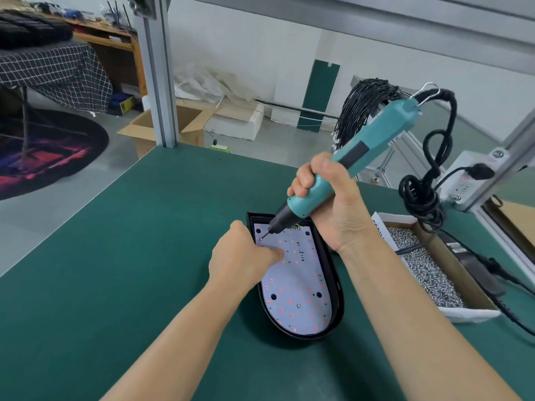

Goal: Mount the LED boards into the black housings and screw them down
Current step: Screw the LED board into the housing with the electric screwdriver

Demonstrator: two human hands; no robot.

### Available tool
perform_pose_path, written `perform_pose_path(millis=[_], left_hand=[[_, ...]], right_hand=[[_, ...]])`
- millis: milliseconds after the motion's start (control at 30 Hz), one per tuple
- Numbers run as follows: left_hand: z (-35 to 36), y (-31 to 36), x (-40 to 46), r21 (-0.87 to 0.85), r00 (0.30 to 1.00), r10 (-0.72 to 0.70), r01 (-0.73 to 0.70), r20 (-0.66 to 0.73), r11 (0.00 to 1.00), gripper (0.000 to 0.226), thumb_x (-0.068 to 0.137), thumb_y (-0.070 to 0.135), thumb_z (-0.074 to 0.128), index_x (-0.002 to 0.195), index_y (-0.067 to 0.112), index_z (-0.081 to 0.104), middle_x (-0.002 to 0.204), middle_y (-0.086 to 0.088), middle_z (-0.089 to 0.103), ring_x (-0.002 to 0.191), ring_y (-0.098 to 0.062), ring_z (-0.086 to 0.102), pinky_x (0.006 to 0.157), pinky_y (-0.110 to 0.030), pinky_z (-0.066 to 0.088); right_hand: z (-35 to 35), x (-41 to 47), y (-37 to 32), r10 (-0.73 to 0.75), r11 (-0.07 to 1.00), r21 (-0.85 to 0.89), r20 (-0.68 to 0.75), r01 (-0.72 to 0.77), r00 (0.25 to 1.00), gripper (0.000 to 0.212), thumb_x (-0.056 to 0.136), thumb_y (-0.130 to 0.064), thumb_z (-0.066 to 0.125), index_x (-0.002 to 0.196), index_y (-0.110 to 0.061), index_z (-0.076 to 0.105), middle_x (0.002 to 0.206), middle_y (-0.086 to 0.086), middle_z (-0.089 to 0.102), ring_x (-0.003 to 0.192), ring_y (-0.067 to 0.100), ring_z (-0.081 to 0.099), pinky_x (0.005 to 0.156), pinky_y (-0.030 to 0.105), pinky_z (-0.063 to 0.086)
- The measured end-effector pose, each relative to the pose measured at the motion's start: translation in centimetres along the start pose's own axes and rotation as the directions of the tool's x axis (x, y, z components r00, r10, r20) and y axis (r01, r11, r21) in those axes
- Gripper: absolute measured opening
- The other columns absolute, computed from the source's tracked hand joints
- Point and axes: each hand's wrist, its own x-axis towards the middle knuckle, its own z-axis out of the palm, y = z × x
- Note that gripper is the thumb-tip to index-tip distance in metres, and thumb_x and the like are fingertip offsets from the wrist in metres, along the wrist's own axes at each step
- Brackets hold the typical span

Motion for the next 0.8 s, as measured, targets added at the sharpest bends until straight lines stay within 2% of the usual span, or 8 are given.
perform_pose_path(millis=[167,267,333,433,533,600,667,800], left_hand=[[0.0,0.4,0.0,0.043,1.000,0.005,-0.005,-0.004,0.999,0.042,0.065,0.030,0.075,0.091,0.010,0.050,0.078,-0.001,0.057,0.065,-0.021,0.050,0.054,-0.027,0.035],[-0.2,0.4,0.0,0.019,1.000,-0.003,0.002,0.019,1.000,0.039,0.063,0.028,0.075,0.089,0.011,0.051,0.077,0.000,0.056,0.068,-0.023,0.052,0.057,-0.027,0.038],[-0.5,0.3,-0.3,-0.054,0.998,-0.017,0.020,0.055,0.998,0.042,0.058,0.029,0.075,0.089,0.011,0.053,0.079,-0.001,0.060,0.072,-0.024,0.058,0.061,-0.031,0.043],[-0.9,0.2,-0.7,-0.135,0.995,-0.003,0.017,0.104,0.991,0.044,0.055,0.030,0.075,0.087,0.003,0.061,0.078,-0.010,0.066,0.069,-0.027,0.060,0.064,-0.038,0.050],[-1.2,-0.1,-1.0,-0.274,0.987,-0.025,0.069,0.159,0.959,0.049,0.051,0.028,0.074,0.090,0.000,0.070,0.092,-0.017,0.073,0.087,-0.038,0.069,0.081,-0.055,0.055],[-1.3,-0.3,-0.9,-0.360,0.984,-0.039,0.100,0.174,0.927,0.038,0.055,0.017,0.081,0.089,0.004,0.070,0.090,-0.014,0.074,0.086,-0.035,0.071,0.080,-0.052,0.057],[-1.5,-0.8,-0.6,-0.462,0.979,-0.062,0.148,0.196,0.874,0.029,0.068,0.004,0.080,0.094,0.004,0.067,0.088,-0.011,0.075,0.074,-0.027,0.072,0.070,-0.040,0.060],[-3.0,-1.7,-0.1,-0.615,0.955,-0.083,0.249,0.285,0.749,0.022,0.081,0.001,0.069,0.103,0.004,0.064,0.086,-0.012,0.075,0.068,-0.026,0.071,0.064,-0.037,0.058]], right_hand=[[0.5,1.5,-0.7,0.069,0.998,-0.038,0.340,-0.060,0.938,0.009,0.062,-0.016,0.059,0.062,-0.018,0.051,0.056,-0.001,0.045,0.052,0.016,0.042,0.071,0.032,0.040],[0.9,2.6,-0.9,0.155,0.985,-0.138,0.502,-0.098,0.851,0.029,0.055,-0.025,0.079,0.073,-0.019,0.058,0.061,-0.002,0.051,0.059,0.017,0.045,0.075,0.036,0.034],[1.4,2.4,-0.7,0.138,0.987,-0.139,0.504,-0.078,0.852,0.041,0.056,-0.038,0.085,0.077,-0.017,0.057,0.062,-0.002,0.052,0.061,0.017,0.046,0.075,0.036,0.034],[1.4,1.5,-1.3,-0.015,0.980,0.195,0.222,-0.029,0.975,0.051,0.047,-0.040,0.091,0.071,-0.015,0.053,0.059,-0.001,0.048,0.058,0.015,0.045,0.069,0.032,0.039],[-0.1,0.6,-3.6,-0.012,0.887,0.455,-0.146,0.078,0.989,0.048,0.050,-0.050,0.081,0.067,-0.018,0.049,0.058,-0.004,0.047,0.054,0.012,0.045,0.062,0.026,0.043],[-1.7,-0.7,-5.3,0.048,0.909,0.409,-0.293,0.079,0.955,0.048,0.056,-0.060,0.069,0.068,-0.019,0.046,0.059,-0.006,0.046,0.052,0.009,0.044,0.057,0.022,0.042],[-3.4,-2.7,-6.4,0.085,0.971,0.240,-0.360,0.004,0.929,0.049,0.060,-0.064,0.064,0.071,-0.019,0.047,0.060,-0.006,0.047,0.052,0.009,0.044,0.053,0.020,0.043],[-6.9,-8.1,-9.9,-0.025,0.997,-0.070,-0.512,-0.013,0.859,0.056,0.052,-0.060,0.082,0.078,-0.023,0.050,0.066,-0.004,0.057,0.049,0.010,0.049,0.048,0.019,0.046]])
